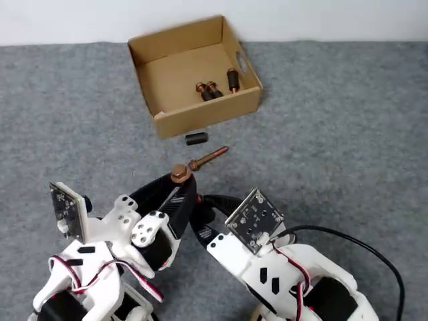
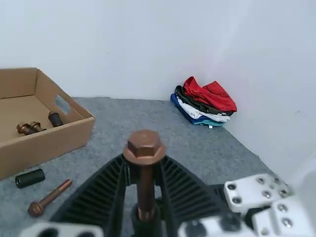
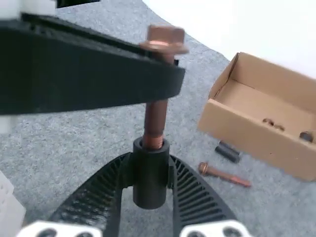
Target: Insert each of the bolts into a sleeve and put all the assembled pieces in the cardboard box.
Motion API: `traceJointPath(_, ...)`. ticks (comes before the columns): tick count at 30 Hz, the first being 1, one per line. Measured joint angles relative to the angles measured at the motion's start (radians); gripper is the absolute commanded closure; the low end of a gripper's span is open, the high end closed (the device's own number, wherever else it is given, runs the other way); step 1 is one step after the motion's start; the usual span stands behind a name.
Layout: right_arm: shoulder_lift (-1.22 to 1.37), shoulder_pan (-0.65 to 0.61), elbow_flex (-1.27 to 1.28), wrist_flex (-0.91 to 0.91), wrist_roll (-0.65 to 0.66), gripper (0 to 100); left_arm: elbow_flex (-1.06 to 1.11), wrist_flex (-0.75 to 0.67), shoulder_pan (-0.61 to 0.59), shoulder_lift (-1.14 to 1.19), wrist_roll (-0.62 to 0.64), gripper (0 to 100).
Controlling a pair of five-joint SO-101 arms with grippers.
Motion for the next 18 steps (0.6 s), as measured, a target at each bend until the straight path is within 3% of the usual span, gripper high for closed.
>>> traceJointPath(8, 0.0, 0.0, 0.0, 0.0, 0.0, 99.1, 0.0, 0.13, 0.008, -0.003, 0.009, 98)
traceJointPath(14, 0.002, -0.005, 0.002, 0.0, 0.003, 99.1, -0.002, 0.221, 0.003, -0.005, -0.037, 80)
traceJointPath(18, 0.0, -0.002, 0.0, 0.0, 0.003, 99.1, -0.035, 0.261, -0.02, -0.005, -0.071, 79)
